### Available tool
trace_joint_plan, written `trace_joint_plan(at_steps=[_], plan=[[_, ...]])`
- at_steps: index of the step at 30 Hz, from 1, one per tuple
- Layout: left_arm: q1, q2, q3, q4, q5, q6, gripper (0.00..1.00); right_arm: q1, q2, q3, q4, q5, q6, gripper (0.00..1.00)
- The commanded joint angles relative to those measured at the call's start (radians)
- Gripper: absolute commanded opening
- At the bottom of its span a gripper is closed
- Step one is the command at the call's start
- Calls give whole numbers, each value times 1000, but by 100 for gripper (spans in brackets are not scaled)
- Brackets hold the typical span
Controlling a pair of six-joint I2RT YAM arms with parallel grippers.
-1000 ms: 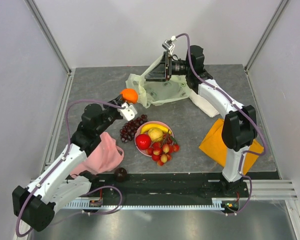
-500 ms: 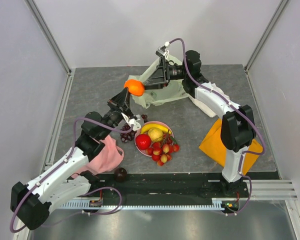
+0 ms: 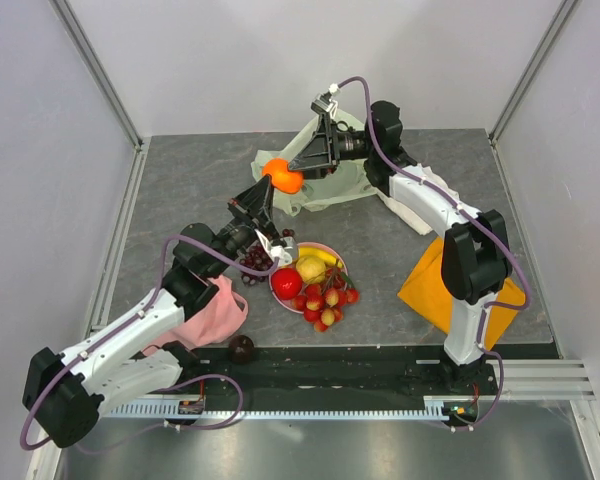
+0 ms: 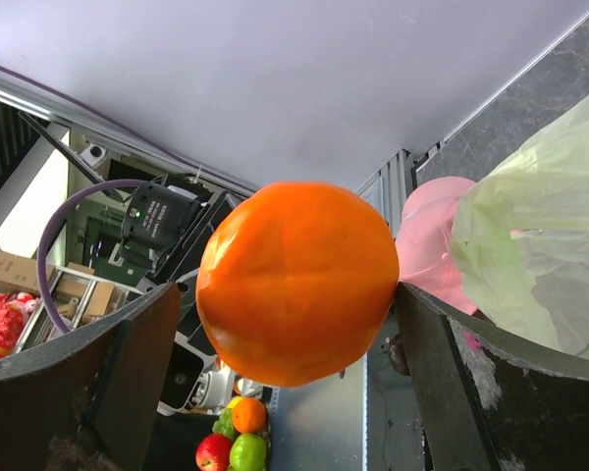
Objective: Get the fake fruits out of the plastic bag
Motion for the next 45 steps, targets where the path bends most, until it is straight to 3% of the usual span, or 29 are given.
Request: trace_joint_plan(at_steps=[1,5,9,12,13,16,17,19,20,22,23,24,26,27,31,34,38,45], plan=[[-14,13,18,82,31,51,1,18,-3,30,-20,-24,-26,98],[-16,22,8,108,28,59,2,24,2,44,-43,-32,-52,90],[-16,30,1,119,28,58,2,33,9,41,-30,-58,-82,59],[-16,26,-13,113,7,67,30,24,11,30,22,-49,-82,46],[-16,13,-15,104,-11,59,55,16,12,30,31,-43,-98,44],[-4,-49,49,-64,-128,-79,77,-37,14,43,34,-28,-169,39],[45,-56,85,-135,-151,-141,79,-56,12,49,8,-29,-205,37],[126,-22,232,-345,-209,-374,81,-63,-9,82,-94,-32,-344,37],[227,5,284,-402,-222,-446,81,-59,-23,101,-309,-15,-586,37],[318,64,427,-529,-272,-626,81,-32,-78,166,-581,82,-874,38],[393,129,465,-556,-288,-669,81,-7,-93,202,-920,141,-1282,39],[422,154,529,-571,-317,-733,81,24,-115,233,-1073,196,-1461,39],[493,218,577,-600,-334,-784,81,119,-145,218,-1298,331,-1733,37],[508,234,606,-608,-334,-827,81,140,-199,172,-1302,356,-1847,37],[535,257,613,-620,-323,-881,81,217,-282,-56,-1320,454,-2046,37],[536,253,593,-625,-311,-921,81,229,-284,-114,-1328,514,-2144,36],[536,246,551,-625,-311,-959,81,248,-238,-128,-1331,555,-2196,37],[536,228,482,-625,-311,-998,82,254,-84,-13,-1394,560,-2163,37]])
